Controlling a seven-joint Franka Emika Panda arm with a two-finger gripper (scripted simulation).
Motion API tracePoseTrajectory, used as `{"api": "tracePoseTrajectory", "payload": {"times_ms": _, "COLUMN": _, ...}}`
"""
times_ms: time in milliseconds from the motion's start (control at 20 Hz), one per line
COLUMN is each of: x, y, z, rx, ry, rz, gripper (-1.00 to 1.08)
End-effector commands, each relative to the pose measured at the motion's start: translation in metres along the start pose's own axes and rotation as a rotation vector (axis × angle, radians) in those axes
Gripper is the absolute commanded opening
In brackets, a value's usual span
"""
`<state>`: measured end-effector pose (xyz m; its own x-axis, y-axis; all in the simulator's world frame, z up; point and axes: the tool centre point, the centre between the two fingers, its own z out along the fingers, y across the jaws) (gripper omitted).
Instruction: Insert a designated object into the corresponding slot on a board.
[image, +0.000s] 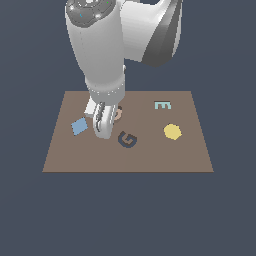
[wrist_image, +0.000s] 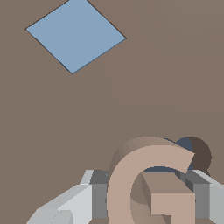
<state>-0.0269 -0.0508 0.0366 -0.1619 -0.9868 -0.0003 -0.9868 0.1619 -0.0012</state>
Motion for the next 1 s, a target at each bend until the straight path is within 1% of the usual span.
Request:
{"api": "tracePoseTrajectory", "payload": {"times_ms": 0, "x": -0.013, "y": -0.011, "z": -0.001, "rx": 0.0, "ry": 0.0, "rz": 0.064, "gripper": -1.0}}
{"api": "tracePoseTrajectory", "payload": {"times_ms": 450, "x": -0.045, "y": -0.045, "z": -0.003, "rx": 0.0, "ry": 0.0, "rz": 0.237, "gripper": -1.0}}
{"api": "tracePoseTrajectory", "payload": {"times_ms": 700, "x": -0.054, "y": -0.059, "z": -0.003, "rx": 0.0, "ry": 0.001, "rz": 0.3, "gripper": -1.0}}
{"api": "tracePoseTrajectory", "payload": {"times_ms": 950, "x": -0.059, "y": -0.068, "z": -0.004, "rx": 0.0, "ry": 0.001, "rz": 0.337, "gripper": -1.0}}
